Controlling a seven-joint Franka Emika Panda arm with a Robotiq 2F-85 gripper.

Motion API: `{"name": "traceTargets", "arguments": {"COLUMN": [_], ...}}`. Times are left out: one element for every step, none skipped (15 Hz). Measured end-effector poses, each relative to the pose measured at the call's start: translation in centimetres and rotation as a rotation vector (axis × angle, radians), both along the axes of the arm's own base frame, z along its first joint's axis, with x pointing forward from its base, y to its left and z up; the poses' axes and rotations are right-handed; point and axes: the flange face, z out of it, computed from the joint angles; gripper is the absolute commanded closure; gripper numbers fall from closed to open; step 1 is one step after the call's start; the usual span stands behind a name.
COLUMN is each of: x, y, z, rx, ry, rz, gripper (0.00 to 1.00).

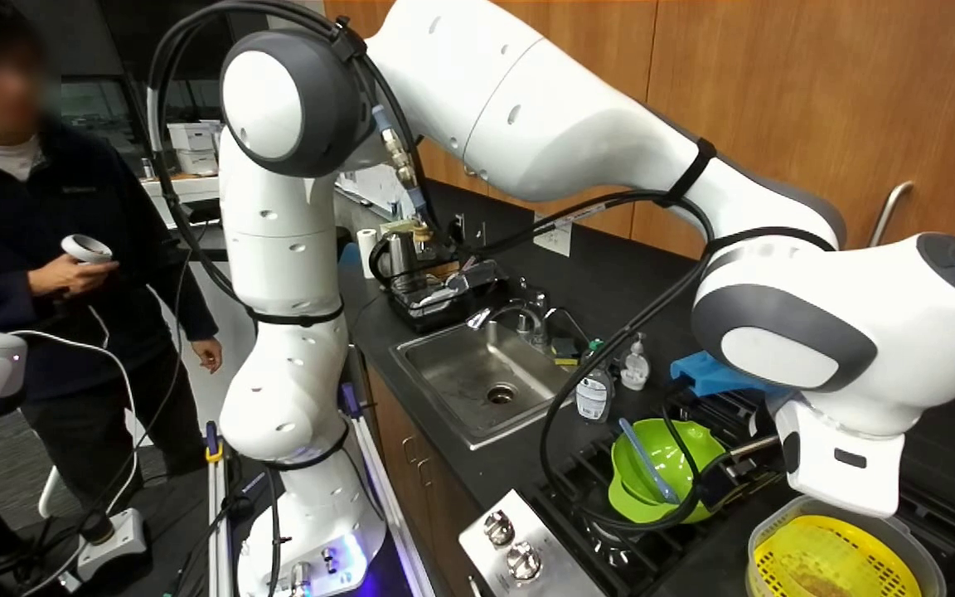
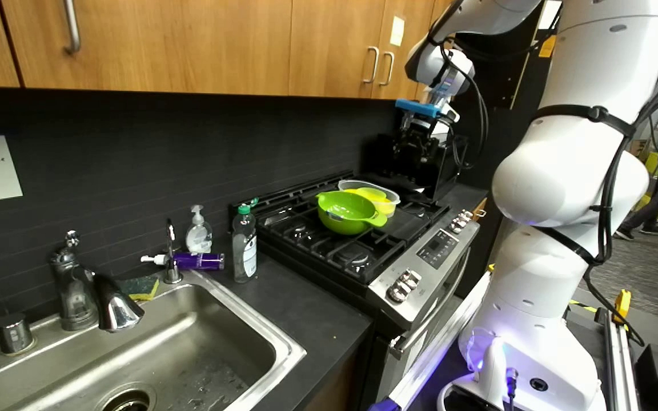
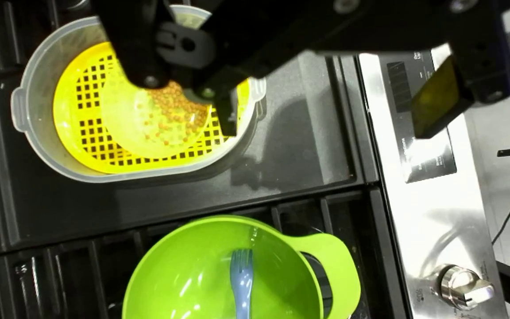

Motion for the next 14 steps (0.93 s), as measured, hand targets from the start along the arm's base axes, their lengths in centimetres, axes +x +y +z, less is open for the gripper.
{"name": "traceTargets", "arguments": {"x": [0.1, 0.4, 0.6, 0.7, 0.5, 0.2, -0.4, -1.0, -1.8, -2.7, -3.6, -4.4, -5.1, -5.8], "y": [0.2, 0.5, 0.9, 1.3, 1.5, 1.4, 1.1, 0.7, 0.1, -0.6, -1.3, -2.0, -2.8, -3.5], "z": [-0.3, -0.6, -1.1, -1.7, -2.5, -3.2, -4.0, -4.8, -5.6, -6.5, -7.3, -8.0, -8.6, -9.0], "rx": [-0.012, -0.027, -0.044, -0.063, -0.082, -0.105, -0.131, -0.157, -0.185, -0.214, -0.244, -0.274, -0.304, -0.335], "ry": [0.018, 0.040, 0.068, 0.104, 0.143, 0.183, 0.220, 0.253, 0.283, 0.309, 0.328, 0.343, 0.353, 0.361], "rz": [0.023, 0.058, 0.104, 0.151, 0.196, 0.239, 0.282, 0.326, 0.372, 0.418, 0.464, 0.512, 0.558, 0.604], "gripper": [0.00, 0.00, 0.00, 0.00, 0.00, 0.00, 0.00, 0.00, 0.00, 0.00, 0.00, 0.00, 0.00, 0.00]}}
